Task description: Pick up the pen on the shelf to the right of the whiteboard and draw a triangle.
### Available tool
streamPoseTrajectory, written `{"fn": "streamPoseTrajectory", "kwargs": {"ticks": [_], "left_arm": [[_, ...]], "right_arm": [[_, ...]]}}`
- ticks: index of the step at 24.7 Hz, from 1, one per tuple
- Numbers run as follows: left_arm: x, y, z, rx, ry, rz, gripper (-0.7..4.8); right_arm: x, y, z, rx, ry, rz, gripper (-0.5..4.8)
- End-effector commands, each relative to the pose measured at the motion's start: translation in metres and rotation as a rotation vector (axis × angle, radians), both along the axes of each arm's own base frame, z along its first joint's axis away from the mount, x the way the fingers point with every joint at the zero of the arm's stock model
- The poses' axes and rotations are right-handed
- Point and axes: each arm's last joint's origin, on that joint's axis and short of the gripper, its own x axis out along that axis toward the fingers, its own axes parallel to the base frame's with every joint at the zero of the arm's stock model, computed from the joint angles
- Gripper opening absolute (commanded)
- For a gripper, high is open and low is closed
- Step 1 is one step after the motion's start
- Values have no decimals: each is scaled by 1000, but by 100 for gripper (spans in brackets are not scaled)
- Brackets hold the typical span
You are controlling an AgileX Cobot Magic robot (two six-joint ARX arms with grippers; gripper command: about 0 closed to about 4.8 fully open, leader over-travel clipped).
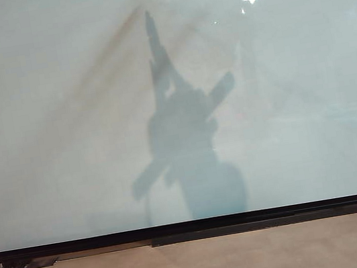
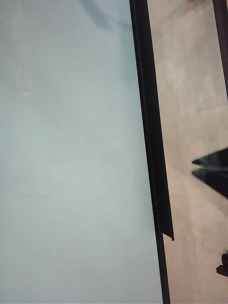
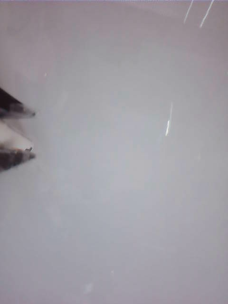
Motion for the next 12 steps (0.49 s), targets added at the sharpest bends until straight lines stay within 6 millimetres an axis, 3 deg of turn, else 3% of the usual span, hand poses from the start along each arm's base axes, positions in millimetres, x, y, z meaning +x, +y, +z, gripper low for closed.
{"fn": "streamPoseTrajectory", "kwargs": {"ticks": [1, 12], "left_arm": [[0, 0, 2, 1, -10, -4, -5], [0, 0, 2, 1, -10, -4, -5]], "right_arm": [[1, -4, 7, 24, -28, -29, -3], [9, -12, 6, 27, -45, -54, -3]]}}
